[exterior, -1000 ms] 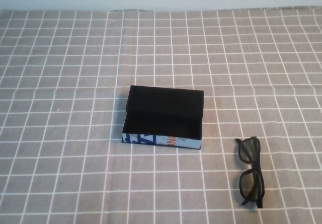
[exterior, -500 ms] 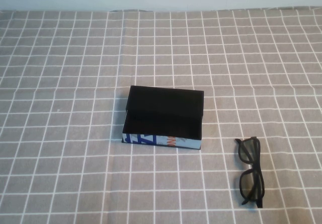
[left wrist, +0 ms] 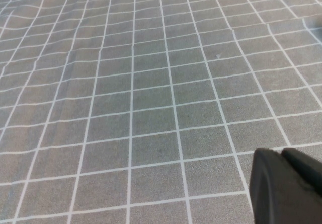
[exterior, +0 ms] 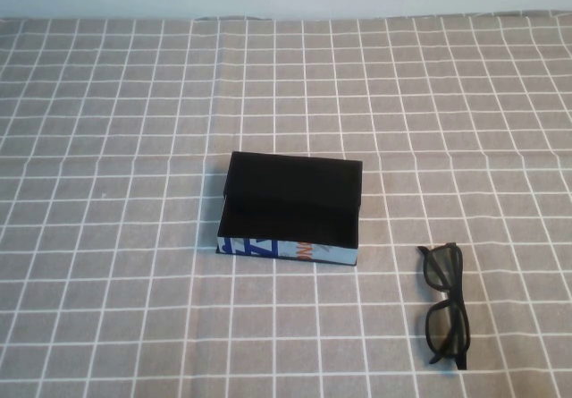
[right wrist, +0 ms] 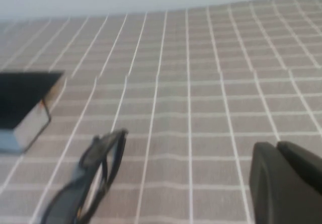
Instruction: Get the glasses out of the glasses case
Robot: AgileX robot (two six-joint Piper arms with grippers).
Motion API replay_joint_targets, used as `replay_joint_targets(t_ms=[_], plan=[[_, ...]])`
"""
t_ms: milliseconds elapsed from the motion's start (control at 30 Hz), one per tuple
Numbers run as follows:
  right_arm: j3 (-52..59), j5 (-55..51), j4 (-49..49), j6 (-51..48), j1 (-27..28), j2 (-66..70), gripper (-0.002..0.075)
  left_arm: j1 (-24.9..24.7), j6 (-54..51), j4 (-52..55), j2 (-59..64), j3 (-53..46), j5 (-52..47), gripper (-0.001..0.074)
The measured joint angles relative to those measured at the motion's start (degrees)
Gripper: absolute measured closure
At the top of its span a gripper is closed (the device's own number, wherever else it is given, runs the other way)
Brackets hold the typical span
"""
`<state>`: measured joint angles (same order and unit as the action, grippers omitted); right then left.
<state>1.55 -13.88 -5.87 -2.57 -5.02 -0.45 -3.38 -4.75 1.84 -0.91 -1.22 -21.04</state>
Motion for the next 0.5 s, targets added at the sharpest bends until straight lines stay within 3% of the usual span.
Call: replay_joint_targets(t_ms=[167, 500], plan=[[0.0, -3.6, -3.1, -5.7, 0.0, 0.0, 0.0742, 0.0, 0.0, 0.0, 0.0, 0.0, 0.0, 0.0739], [0.0, -4.0, -3.9, -6.6, 0.0, 0.0, 0.0742, 0.0, 0.0, 0.0, 0.0, 0.0, 0.0, 0.0739]])
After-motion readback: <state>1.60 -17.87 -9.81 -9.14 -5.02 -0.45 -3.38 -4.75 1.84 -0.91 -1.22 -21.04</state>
